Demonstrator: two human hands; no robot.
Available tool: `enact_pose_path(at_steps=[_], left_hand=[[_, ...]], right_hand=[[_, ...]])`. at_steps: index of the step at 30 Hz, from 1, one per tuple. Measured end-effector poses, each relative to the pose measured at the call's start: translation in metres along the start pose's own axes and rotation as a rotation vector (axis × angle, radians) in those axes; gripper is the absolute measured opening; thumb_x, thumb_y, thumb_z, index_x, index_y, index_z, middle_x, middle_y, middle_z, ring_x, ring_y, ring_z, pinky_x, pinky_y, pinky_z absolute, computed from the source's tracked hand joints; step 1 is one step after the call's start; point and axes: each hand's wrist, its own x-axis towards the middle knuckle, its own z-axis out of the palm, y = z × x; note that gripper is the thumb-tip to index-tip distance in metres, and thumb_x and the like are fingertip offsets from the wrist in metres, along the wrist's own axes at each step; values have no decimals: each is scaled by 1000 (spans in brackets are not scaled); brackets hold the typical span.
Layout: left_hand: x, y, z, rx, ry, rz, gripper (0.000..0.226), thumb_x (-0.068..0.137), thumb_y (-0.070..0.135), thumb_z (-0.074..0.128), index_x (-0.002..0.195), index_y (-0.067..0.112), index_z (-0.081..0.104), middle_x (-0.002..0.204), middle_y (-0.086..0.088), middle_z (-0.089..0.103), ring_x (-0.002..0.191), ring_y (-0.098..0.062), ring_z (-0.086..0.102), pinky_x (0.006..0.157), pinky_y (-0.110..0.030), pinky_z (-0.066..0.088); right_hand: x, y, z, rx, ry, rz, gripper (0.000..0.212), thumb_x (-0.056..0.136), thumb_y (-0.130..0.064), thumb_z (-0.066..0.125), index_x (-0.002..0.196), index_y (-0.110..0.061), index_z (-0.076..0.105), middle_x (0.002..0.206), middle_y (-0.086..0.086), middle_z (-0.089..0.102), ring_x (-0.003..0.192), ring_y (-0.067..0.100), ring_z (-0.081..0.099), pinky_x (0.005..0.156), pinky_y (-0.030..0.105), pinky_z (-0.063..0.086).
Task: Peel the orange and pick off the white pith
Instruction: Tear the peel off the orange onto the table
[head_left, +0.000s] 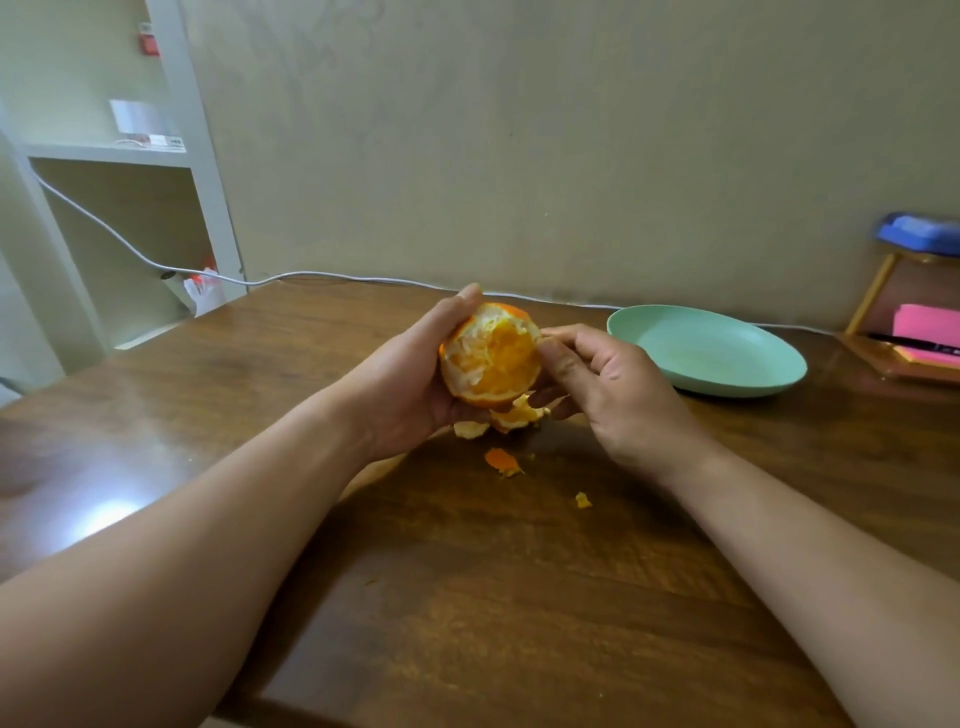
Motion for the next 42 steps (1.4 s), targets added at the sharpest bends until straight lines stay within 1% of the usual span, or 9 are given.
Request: enact_pose_path(at_steps=[4, 9, 13, 16, 23, 29, 34, 40, 42], left_hand=[[-2, -2, -1, 99, 33, 16, 56, 103, 67, 48, 99, 18, 74, 87, -6, 74, 67, -17, 69, 55, -28, 46], [-5, -5, 2, 180, -27, 43, 60, 100, 70, 45, 92, 20, 77, 85, -7, 75, 63, -16, 68, 50, -25, 44], [-2, -9, 6, 192, -6, 75, 51, 104, 61, 50, 109, 16, 73, 91, -7, 76, 74, -18, 72, 62, -29, 52], [-1, -10, 6, 193, 1, 89, 51, 104, 60, 51, 117, 15, 71, 97, -8, 76, 82, -21, 73, 68, -30, 56], [-9, -8, 6, 100, 9, 50, 68, 92, 69, 64, 120, 7, 73, 111, -18, 76, 101, -33, 73, 106, -60, 52], [-13, -7, 6, 7, 36, 47, 55, 91, 64, 59, 106, 13, 74, 93, -12, 77, 79, -23, 75, 70, -35, 58], [-14, -9, 10, 30, 14, 93, 53, 97, 59, 53, 100, 10, 74, 88, -13, 76, 74, -22, 74, 60, -30, 59], [-12, -12, 5, 16, 13, 94, 68, 86, 63, 58, 123, 7, 69, 97, -16, 75, 81, -24, 75, 64, -32, 60], [-12, -12, 5, 5, 16, 92, 65, 87, 62, 58, 117, 6, 69, 95, -16, 74, 79, -23, 74, 62, -29, 60]], right_hand=[[-4, -1, 0, -123, -62, -29, 34, 108, -47, 53, 132, -29, 68, 108, -15, 78, 102, 5, 74, 84, 31, 61], [-10, -9, -1, -235, -71, -24, 25, 110, -42, 54, 131, -34, 67, 98, -15, 77, 89, 6, 74, 82, 43, 63], [-12, -10, -1, -140, -57, -7, 14, 106, -24, 65, 118, -25, 71, 88, -6, 78, 82, 13, 75, 80, 47, 63], [-13, -10, -1, -68, -59, 8, 16, 105, -17, 65, 119, -20, 71, 89, -3, 79, 82, 14, 77, 74, 35, 63], [-13, -12, 3, -14, -60, 54, 24, 105, -36, 63, 124, -24, 70, 93, -5, 79, 84, 15, 77, 76, 38, 64], [-13, -19, 4, -136, -77, 24, 27, 110, -47, 48, 124, -34, 67, 95, -15, 77, 86, 4, 74, 73, 28, 60], [-9, -16, 3, -26, -91, 22, 20, 110, -31, 56, 118, -17, 67, 84, 1, 78, 73, 12, 75, 65, 29, 60], [-5, -14, 2, 71, -151, 80, 20, 111, -25, 57, 125, -12, 63, 91, 14, 78, 80, 25, 77, 70, 37, 64], [-3, -13, 2, 111, -168, 103, 20, 110, -24, 58, 125, -12, 62, 92, 17, 77, 82, 30, 77, 72, 41, 64]])
